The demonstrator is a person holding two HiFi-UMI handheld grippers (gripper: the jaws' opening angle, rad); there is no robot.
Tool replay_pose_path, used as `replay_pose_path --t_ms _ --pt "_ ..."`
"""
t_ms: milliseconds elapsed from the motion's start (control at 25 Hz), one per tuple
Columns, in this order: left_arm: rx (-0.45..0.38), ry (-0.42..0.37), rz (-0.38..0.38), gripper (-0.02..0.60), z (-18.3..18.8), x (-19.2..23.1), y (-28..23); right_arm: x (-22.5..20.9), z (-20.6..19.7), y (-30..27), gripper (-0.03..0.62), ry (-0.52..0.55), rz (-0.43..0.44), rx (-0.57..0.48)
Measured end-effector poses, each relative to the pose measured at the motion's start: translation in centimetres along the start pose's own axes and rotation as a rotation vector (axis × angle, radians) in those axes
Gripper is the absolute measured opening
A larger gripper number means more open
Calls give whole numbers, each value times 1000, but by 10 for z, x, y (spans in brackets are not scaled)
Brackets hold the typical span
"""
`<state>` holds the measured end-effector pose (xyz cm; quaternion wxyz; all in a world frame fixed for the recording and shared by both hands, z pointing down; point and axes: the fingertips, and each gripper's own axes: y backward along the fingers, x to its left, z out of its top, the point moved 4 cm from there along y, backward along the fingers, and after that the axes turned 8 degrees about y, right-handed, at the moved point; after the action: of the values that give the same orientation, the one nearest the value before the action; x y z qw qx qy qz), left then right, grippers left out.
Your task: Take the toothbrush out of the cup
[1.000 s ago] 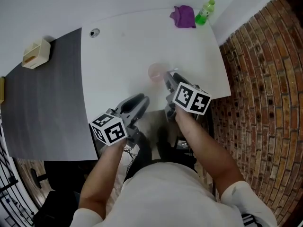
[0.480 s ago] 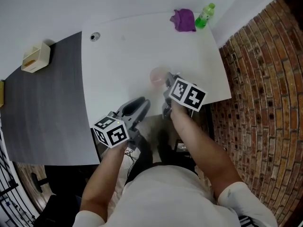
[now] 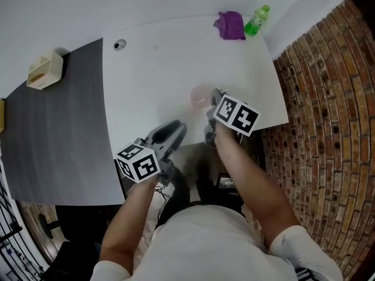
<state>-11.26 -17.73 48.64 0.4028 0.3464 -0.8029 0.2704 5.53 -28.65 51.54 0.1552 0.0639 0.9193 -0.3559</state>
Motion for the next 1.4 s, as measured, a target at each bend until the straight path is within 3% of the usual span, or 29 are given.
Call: replay_pose_path --t_ms 560,1040,1400 --pt "-19 19 -5 83 7 7 3 9 8 5 66 94 55 -29" --pt "-37 29 -7 83 9 5 4 9 15 16 64 96 245 -89" --pt "-57 30 -3 83 11 3 5 2 18 27 64 95 303 -99"
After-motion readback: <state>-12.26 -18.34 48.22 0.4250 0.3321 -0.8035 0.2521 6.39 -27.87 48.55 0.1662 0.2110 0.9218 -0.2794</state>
